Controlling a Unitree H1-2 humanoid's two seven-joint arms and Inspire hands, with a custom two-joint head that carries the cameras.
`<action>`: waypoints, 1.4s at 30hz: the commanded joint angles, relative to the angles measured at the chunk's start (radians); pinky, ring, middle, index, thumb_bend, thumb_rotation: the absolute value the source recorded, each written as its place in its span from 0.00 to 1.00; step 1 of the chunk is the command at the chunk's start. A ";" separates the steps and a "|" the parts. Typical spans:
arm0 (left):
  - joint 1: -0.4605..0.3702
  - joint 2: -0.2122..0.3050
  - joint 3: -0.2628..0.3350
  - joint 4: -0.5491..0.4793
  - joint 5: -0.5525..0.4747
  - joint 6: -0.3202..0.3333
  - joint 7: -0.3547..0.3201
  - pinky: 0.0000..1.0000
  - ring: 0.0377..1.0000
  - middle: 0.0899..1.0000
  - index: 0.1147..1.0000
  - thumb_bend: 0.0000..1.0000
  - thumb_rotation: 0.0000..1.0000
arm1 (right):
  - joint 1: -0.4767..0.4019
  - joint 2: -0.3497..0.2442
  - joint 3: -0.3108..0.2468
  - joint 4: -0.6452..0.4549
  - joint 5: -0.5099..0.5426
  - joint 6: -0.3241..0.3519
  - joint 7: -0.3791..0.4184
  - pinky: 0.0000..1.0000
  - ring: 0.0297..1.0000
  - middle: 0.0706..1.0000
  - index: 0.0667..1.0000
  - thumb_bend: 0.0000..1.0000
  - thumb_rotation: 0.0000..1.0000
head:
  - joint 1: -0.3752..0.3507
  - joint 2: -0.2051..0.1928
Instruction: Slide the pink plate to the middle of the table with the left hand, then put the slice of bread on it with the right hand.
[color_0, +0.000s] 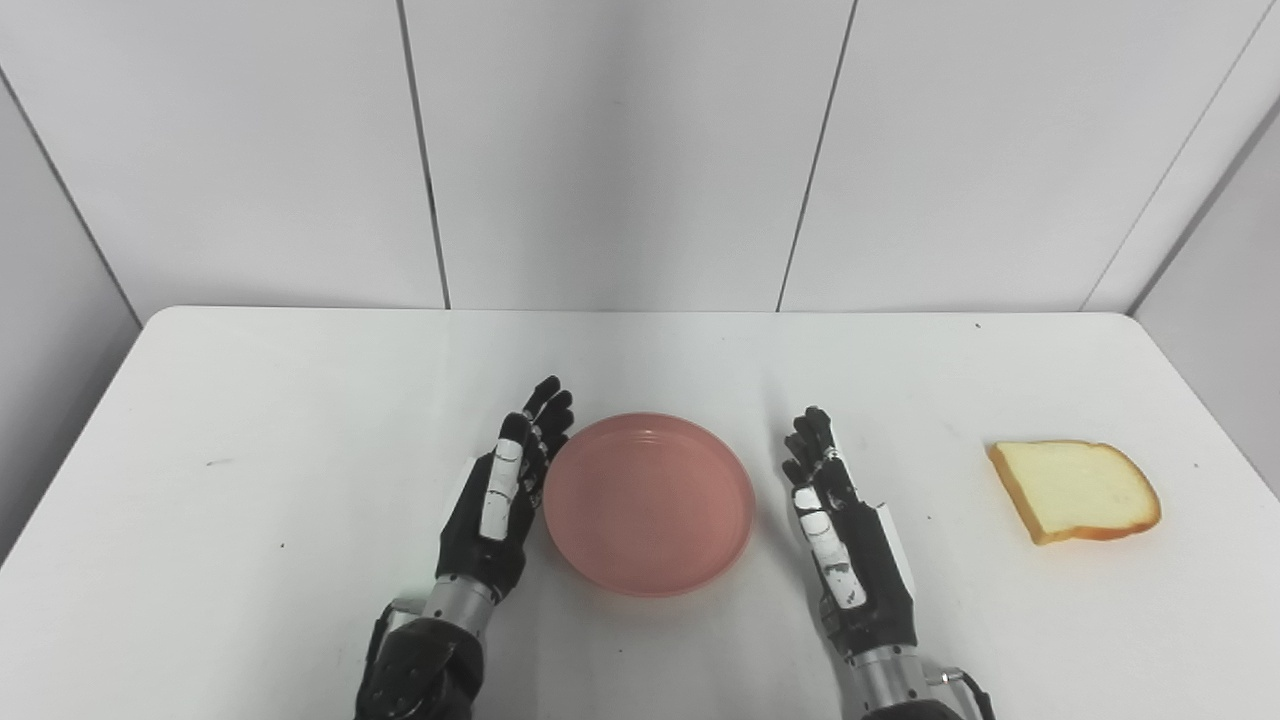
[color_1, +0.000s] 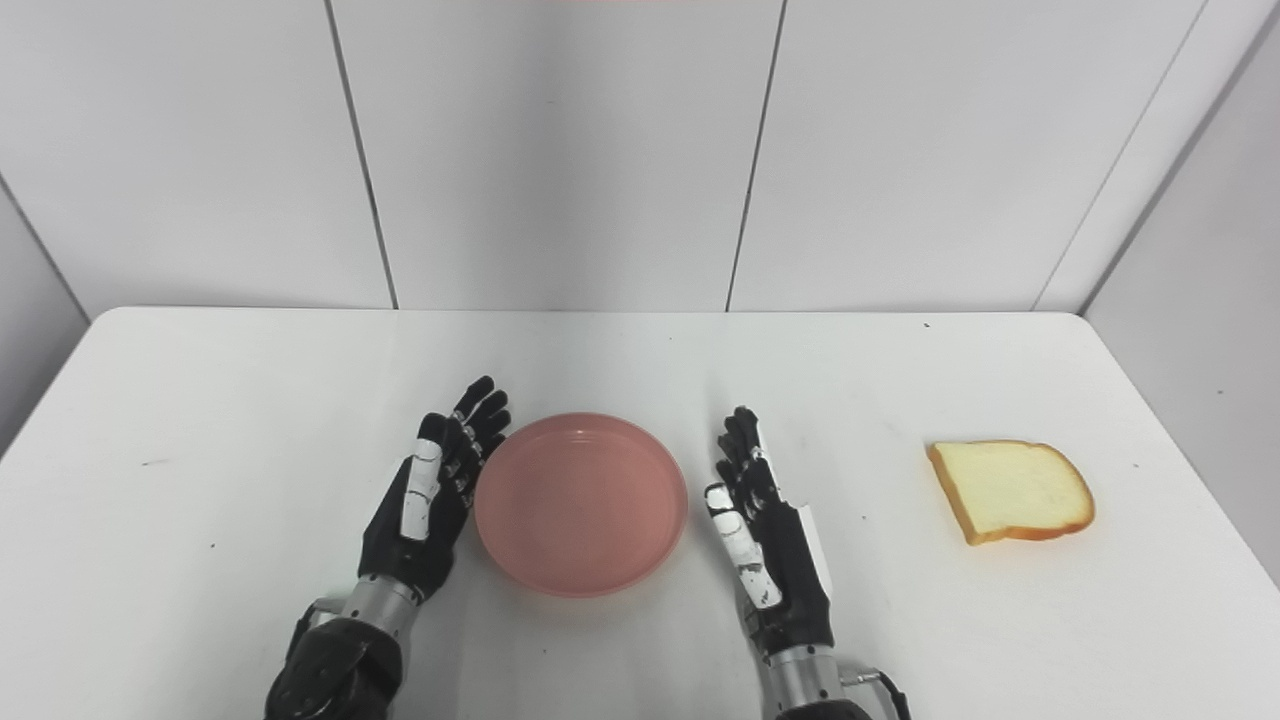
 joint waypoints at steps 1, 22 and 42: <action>0.046 -0.019 -0.001 0.056 0.016 -0.026 0.014 1.00 0.99 0.97 0.92 0.83 0.93 | -0.035 -0.039 -0.028 -0.060 -0.009 -0.045 -0.003 0.96 0.95 0.95 0.97 0.68 0.66 | 0.000 0.000; 0.014 -0.034 0.028 0.131 0.026 -0.096 0.026 1.00 0.97 0.97 0.94 0.84 0.95 | -0.152 -0.663 -0.141 -0.183 -0.241 0.140 0.176 0.94 0.99 0.99 0.97 0.83 0.50 | -0.098 -0.016; 0.028 0.024 0.040 0.040 -0.006 -0.005 -0.029 1.00 0.99 1.00 0.98 0.83 0.99 | -0.318 -0.951 0.029 0.011 -0.580 0.214 0.332 0.94 0.96 0.98 1.00 1.00 0.36 | -0.307 0.013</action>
